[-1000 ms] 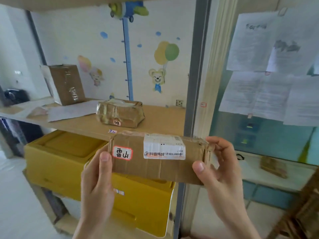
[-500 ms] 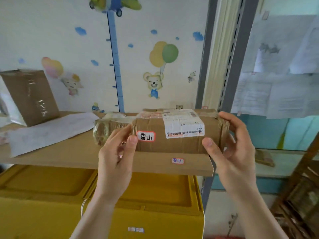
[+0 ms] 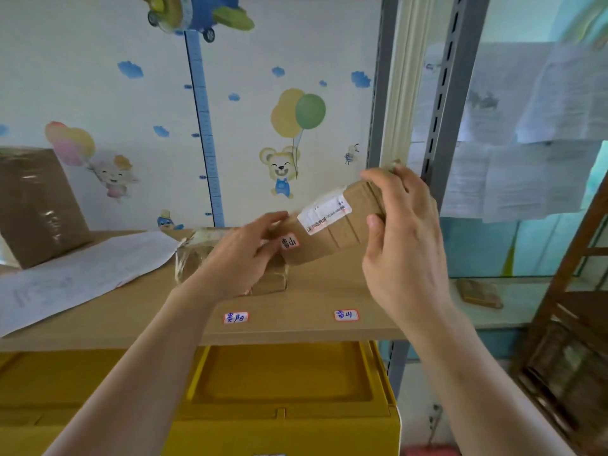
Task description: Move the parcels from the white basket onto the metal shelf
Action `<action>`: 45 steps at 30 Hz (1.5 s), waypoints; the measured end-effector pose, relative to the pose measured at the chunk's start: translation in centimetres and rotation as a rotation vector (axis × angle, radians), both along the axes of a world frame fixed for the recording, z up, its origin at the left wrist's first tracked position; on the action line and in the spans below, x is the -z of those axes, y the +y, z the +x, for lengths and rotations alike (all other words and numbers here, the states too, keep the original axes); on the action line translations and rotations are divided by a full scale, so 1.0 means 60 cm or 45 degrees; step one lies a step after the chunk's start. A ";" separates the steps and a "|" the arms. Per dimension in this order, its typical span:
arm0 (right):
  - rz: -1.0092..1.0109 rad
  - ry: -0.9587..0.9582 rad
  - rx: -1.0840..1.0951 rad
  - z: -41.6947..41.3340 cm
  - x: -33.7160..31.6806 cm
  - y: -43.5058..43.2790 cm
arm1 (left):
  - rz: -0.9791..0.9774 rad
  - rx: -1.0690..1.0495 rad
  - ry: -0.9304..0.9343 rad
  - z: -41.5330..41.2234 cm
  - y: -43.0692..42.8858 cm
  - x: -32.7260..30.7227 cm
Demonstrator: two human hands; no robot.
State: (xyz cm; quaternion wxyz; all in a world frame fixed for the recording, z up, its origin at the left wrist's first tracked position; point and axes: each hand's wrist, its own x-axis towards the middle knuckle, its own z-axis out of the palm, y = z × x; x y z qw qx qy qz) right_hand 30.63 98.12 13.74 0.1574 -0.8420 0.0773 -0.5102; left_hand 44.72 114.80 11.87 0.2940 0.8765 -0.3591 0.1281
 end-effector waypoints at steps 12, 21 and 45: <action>0.271 0.289 0.050 0.040 0.074 -0.033 | 0.252 -0.053 -0.237 0.023 0.014 0.032; 0.004 0.695 0.309 0.059 0.086 -0.050 | 0.463 -0.028 -0.201 0.016 -0.012 0.011; -0.147 0.549 0.076 0.036 0.057 -0.055 | 0.212 0.066 -0.256 0.042 0.058 0.012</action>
